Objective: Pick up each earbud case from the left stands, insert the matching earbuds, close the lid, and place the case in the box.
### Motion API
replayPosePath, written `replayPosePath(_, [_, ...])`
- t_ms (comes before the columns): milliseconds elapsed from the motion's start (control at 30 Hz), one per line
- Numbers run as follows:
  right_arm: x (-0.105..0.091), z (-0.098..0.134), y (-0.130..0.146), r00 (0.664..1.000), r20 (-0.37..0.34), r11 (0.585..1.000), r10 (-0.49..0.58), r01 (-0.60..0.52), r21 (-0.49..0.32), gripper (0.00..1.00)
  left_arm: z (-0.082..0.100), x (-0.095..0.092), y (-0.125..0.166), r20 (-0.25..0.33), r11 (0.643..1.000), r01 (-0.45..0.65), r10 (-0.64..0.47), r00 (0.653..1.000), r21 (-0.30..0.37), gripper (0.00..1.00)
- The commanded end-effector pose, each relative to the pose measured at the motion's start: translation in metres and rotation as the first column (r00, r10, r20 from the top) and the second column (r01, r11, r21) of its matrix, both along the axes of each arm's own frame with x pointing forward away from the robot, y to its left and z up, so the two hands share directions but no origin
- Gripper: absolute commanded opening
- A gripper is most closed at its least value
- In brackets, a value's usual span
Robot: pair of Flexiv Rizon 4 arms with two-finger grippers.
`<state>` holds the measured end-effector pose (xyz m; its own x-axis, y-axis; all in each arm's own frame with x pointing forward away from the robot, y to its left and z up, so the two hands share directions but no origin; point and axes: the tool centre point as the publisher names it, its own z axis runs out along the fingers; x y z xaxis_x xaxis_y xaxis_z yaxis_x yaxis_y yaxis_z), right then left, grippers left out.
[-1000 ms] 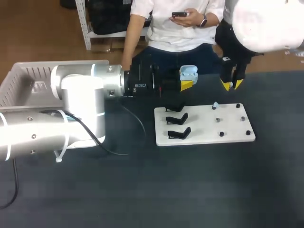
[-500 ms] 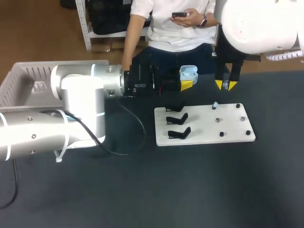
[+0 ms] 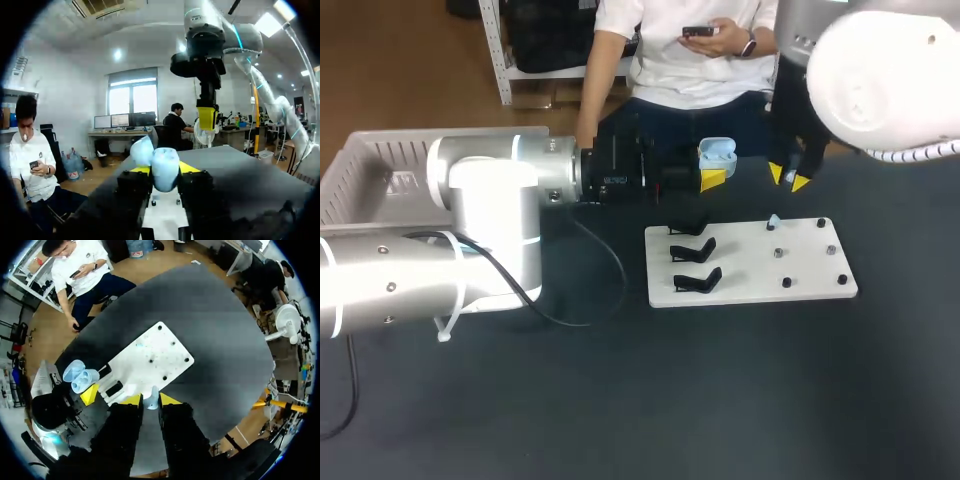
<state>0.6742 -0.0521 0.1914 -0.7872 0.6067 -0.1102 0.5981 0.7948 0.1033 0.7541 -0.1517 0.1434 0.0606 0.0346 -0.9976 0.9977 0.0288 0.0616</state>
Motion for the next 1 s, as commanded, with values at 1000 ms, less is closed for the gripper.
replayPosePath(1000, [0.062, 0.02, 0.07, 0.994, 0.007, 0.989, 0.109, -0.109, 0.101, 0.0, -0.001, -0.001, 0.0, 0.006, 1.0, -0.004, 0.004, 1.0, -0.006, 0.0])
